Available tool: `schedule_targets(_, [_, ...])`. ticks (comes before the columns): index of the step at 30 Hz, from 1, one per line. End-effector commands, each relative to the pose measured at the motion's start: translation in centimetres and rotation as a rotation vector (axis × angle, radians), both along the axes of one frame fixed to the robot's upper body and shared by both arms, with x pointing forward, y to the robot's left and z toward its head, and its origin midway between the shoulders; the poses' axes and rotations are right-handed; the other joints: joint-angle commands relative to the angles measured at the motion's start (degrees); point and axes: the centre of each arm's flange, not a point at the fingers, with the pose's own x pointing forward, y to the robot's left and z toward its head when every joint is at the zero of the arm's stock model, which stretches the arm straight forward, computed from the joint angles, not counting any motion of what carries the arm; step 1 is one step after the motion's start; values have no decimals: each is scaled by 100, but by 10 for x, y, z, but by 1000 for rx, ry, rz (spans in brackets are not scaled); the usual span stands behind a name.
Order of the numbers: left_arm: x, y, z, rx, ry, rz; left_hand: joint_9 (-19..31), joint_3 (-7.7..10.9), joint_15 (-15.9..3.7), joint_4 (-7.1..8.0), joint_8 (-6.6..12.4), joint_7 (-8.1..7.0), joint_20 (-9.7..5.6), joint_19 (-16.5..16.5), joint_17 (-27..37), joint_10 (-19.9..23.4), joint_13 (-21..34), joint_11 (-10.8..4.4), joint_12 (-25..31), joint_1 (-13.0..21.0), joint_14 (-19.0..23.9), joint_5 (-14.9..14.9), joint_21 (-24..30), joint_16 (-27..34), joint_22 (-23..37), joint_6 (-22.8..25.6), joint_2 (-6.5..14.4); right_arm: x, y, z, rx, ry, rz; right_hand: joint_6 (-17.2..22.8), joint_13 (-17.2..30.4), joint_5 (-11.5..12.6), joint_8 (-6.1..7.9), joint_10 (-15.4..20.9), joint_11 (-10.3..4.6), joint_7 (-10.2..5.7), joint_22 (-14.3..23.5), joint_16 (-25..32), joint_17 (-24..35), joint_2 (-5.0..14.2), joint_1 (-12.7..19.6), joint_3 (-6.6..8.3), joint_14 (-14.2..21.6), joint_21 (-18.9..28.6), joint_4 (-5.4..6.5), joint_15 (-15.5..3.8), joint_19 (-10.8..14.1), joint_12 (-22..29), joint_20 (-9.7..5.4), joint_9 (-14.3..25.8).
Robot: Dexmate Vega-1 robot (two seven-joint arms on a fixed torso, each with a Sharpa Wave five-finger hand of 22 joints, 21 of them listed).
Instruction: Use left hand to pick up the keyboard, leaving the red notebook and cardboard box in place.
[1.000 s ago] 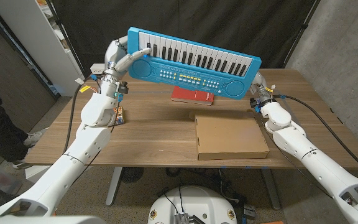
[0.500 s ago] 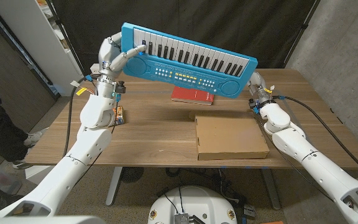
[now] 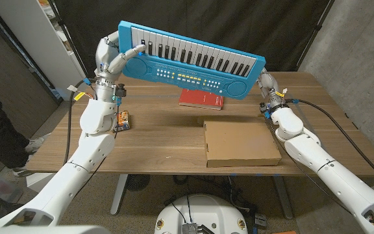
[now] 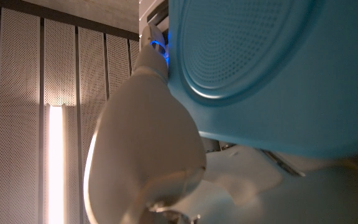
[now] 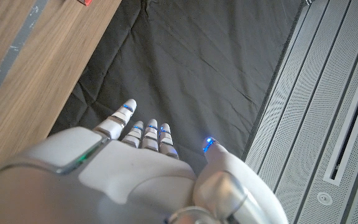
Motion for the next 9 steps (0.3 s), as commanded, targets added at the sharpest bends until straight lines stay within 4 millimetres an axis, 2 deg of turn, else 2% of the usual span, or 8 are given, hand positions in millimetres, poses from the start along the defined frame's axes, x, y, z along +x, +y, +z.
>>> schedule_targets(1, [6,17,2,9,-25,-15,2,184,-1365,141,-6,-559,-597,507,20,809,24,-807,-25,372,1300,29,71,4,10,1551,498,-29,5,0,-5,-44,-66,50,32,28,18,67,8,16,19,-7,-8,97,60,-5,32,12,-40,-9,68,16,-194,22])
schedule_targets(9, [21,9,3,29,20,-21,3,186,-1375,137,-24,-562,-603,490,25,821,33,-800,-47,373,1302,29,122,-1,4,1571,493,-34,-3,-18,33,-13,-88,58,32,32,17,75,5,13,19,-8,-10,93,60,-5,43,12,-43,-22,78,16,-202,21])
